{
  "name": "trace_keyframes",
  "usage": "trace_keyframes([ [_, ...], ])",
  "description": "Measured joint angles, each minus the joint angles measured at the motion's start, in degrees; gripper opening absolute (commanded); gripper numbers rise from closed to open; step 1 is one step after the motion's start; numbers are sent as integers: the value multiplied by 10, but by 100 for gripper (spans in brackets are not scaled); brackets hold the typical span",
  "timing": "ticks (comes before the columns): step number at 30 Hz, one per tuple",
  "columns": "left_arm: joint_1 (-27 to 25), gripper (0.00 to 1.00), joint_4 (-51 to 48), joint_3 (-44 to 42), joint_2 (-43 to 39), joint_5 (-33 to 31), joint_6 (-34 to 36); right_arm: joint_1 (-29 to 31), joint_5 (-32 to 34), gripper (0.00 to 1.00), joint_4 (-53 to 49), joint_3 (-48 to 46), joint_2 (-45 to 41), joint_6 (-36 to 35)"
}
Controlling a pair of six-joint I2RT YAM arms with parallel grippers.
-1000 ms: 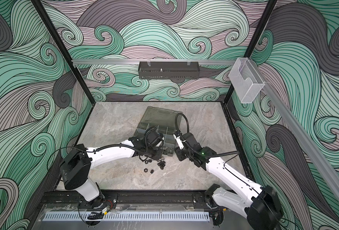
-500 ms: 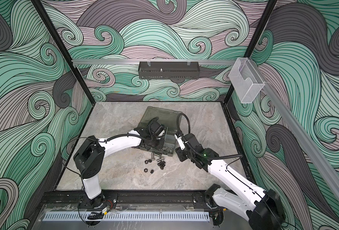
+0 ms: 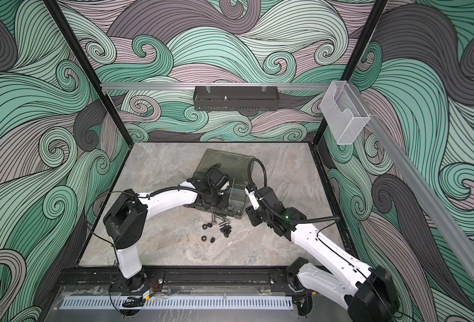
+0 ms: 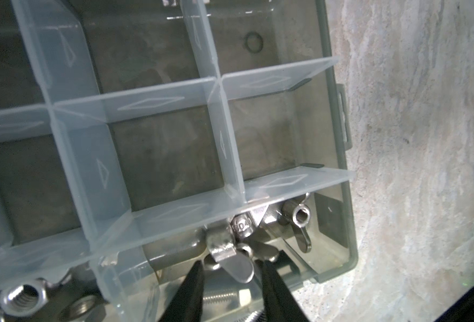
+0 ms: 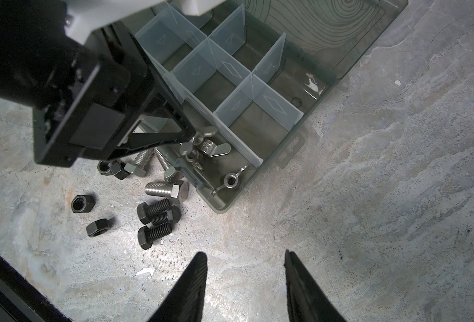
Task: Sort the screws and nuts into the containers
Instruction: 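Carry the wing nut into a box compartment and open the left gripper, then draw the left gripper back toward the robot while the right gripper moves to the pile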
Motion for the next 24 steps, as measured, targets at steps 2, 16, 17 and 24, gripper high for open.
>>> trace_keyframes([
  [2,0,51,1,0,0,0,-1,-3,0,47,0,0,0,0],
  [16,2,54,11,-25,-45,-1,-12,-7,-1,47,0,0,1,0],
  [17,2,54,15,-34,-61,-2,-13,-7,-1,47,0,0,2,0],
  [24,5,55,26,-101,-167,-22,-26,-8,-8,46,0,-5,10,3],
])
